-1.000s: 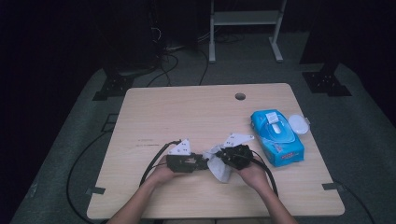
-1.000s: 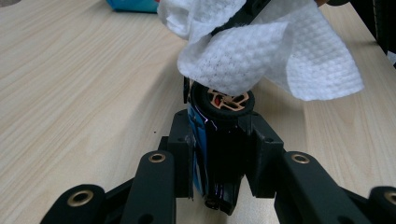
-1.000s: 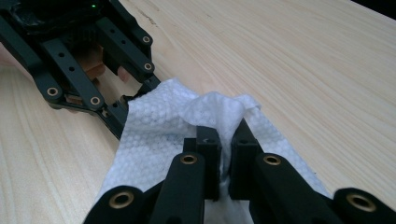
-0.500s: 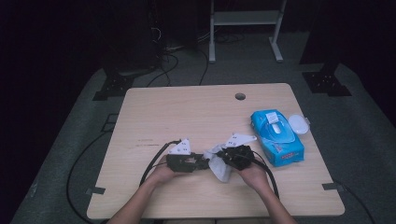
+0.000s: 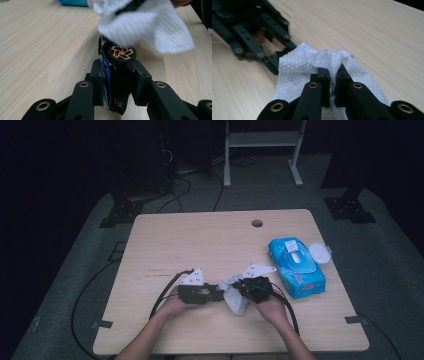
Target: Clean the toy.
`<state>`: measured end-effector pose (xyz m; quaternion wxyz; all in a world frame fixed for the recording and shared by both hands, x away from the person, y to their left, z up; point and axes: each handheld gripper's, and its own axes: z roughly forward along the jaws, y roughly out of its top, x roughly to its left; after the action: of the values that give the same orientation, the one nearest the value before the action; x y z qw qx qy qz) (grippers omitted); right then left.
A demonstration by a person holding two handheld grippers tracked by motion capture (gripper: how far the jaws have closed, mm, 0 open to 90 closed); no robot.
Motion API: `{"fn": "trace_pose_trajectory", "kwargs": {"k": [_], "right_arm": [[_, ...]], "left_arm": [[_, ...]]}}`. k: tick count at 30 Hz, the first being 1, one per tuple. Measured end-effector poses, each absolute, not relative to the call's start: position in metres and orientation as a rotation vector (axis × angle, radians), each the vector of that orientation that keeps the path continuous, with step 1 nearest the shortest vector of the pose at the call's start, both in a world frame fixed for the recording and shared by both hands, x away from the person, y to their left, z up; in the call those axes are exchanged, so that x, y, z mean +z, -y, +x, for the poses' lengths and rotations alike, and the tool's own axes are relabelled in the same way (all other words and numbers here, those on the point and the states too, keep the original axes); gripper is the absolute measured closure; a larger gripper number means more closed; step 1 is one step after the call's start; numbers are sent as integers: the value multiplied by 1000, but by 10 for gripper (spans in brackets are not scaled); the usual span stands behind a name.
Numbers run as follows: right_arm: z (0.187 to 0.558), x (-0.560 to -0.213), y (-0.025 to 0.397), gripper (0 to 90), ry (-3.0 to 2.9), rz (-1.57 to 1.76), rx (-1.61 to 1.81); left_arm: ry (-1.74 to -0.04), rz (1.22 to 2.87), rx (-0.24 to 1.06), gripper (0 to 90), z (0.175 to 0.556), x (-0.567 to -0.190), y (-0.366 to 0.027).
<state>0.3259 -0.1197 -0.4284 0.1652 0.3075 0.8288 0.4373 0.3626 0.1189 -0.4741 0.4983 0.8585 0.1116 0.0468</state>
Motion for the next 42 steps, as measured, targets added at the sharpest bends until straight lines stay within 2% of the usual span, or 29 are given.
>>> {"fn": "trace_pose_trajectory", "kwargs": {"k": [3,10,16,24,34,42], "right_arm": [[324,-429,111,852,-2374,840,1245],[326,-427,130,852,-2321,920,1202],[324,-428,128,852,-2319,921,1231],[326,-431,161,851,-2210,1057,1223],[316,-433,123,850,-2265,904,1257],[320,-433,144,850,-2215,996,1240]], "left_arm": [[-269,2080,116,676,362,-474,-119],[-273,2082,113,676,362,-474,-119],[-272,2082,111,676,363,-474,-119],[-274,2086,116,676,364,-474,-120],[-286,2085,119,675,364,-474,-121],[-287,2089,124,676,364,-474,-119]]}}
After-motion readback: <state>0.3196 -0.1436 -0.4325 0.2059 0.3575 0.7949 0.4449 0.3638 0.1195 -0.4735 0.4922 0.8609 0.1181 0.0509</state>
